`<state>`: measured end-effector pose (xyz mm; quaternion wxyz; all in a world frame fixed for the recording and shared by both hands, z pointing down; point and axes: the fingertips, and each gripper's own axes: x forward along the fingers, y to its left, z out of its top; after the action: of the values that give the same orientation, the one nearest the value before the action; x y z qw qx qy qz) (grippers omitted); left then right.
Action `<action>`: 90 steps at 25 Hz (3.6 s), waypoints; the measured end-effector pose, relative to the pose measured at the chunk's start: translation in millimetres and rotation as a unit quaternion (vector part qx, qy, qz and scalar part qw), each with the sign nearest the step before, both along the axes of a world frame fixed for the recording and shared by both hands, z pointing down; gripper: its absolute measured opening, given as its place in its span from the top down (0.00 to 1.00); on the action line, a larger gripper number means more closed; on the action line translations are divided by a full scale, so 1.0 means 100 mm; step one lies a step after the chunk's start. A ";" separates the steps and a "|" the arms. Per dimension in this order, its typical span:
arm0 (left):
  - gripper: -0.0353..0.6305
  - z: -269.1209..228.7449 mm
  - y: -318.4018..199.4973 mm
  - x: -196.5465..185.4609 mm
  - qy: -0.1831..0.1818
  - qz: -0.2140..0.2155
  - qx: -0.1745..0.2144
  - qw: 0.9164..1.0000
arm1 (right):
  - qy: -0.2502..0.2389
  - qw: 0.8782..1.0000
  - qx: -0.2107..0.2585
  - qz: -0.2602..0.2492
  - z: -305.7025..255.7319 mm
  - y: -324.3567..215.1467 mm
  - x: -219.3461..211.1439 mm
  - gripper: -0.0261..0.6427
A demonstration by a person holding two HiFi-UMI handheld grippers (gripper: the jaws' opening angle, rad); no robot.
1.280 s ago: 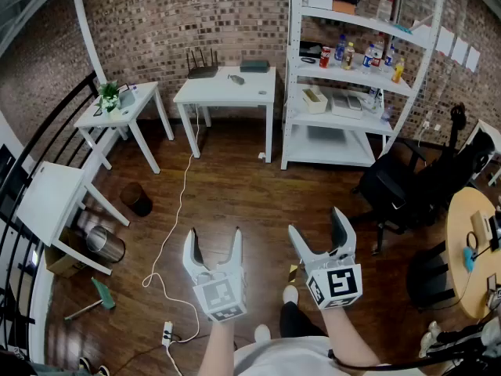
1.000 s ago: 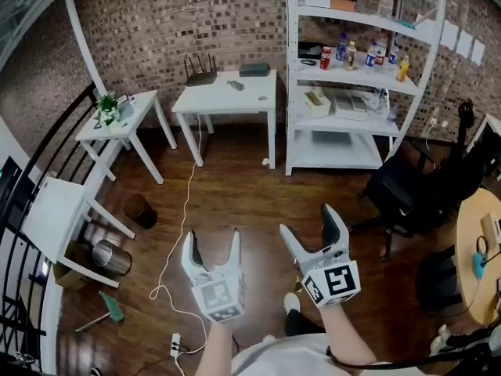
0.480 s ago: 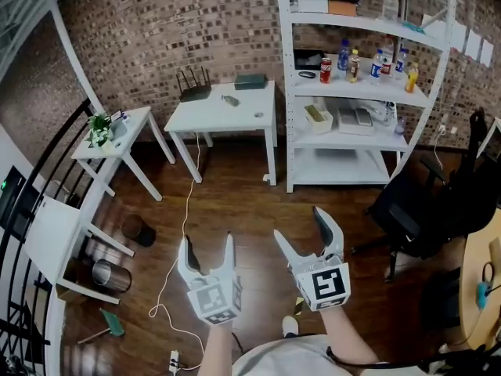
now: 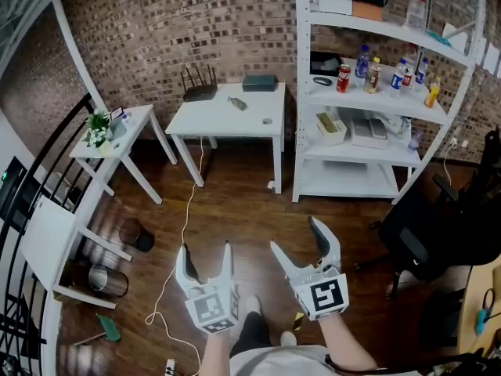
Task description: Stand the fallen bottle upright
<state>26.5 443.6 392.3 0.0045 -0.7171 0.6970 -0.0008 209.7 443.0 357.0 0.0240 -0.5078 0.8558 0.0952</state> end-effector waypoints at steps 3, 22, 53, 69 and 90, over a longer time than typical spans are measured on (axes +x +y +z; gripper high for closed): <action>0.30 0.09 -0.46 -0.07 0.012 0.010 -0.001 1.000 | 0.000 1.000 0.012 0.005 0.04 -0.39 -0.09 0.43; 0.32 0.20 -3.03 -0.93 0.026 0.076 -0.012 0.997 | 0.020 1.000 -0.017 0.016 0.17 -2.81 -1.21 0.43; 0.37 0.62 -7.47 -1.01 0.012 0.108 -0.056 0.992 | 0.013 0.991 -0.133 -0.007 0.89 -7.40 -1.38 0.45; 0.40 0.79 -9.95 -1.35 0.034 0.181 -0.071 0.980 | 0.057 0.967 -0.250 -0.006 1.25 -9.86 -1.87 0.50; 0.43 2.20 -10.90 -1.47 0.069 0.149 -0.213 0.963 | 0.169 0.849 -0.487 -0.115 3.33 -11.22 -2.24 0.62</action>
<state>-120.7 -646.4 612.6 -0.1960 -0.7955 0.5647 -0.0990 -14.2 -679.3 689.8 -0.3608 -0.3288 0.8354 -0.2527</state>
